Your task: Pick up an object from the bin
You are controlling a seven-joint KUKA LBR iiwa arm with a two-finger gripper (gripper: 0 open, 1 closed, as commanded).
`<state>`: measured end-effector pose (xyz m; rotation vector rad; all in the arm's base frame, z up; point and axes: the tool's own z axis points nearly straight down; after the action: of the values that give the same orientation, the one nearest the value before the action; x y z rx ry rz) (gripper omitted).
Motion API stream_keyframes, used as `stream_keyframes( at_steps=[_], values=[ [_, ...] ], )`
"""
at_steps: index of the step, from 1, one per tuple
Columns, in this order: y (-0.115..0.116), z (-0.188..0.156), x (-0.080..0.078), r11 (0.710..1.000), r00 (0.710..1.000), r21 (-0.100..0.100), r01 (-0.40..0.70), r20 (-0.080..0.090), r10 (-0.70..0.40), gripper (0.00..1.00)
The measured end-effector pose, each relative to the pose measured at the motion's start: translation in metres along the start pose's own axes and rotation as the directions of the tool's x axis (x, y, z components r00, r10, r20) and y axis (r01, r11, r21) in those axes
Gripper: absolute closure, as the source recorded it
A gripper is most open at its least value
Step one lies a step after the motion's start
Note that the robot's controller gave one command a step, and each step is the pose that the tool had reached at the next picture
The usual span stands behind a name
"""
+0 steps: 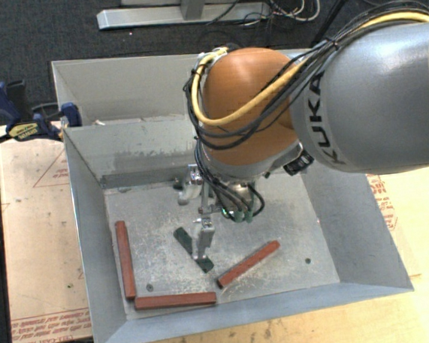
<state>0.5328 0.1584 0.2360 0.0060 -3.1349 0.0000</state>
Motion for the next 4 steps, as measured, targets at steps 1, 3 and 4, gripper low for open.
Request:
stream_keyframes(
  at_steps=[1, 3, 4],
  values=[
    [-0.001, -0.004, -0.002, 1.000, 1.000, -0.001, -0.004, 0.007, 0.004, 0.00],
    [-0.035, 0.153, -0.040, 0.993, 0.993, -0.003, -0.115, 0.012, 0.115, 0.00],
    [-0.035, 0.150, -0.042, 0.993, 0.993, -0.007, -0.118, 0.018, 0.118, 0.00]
  ],
)
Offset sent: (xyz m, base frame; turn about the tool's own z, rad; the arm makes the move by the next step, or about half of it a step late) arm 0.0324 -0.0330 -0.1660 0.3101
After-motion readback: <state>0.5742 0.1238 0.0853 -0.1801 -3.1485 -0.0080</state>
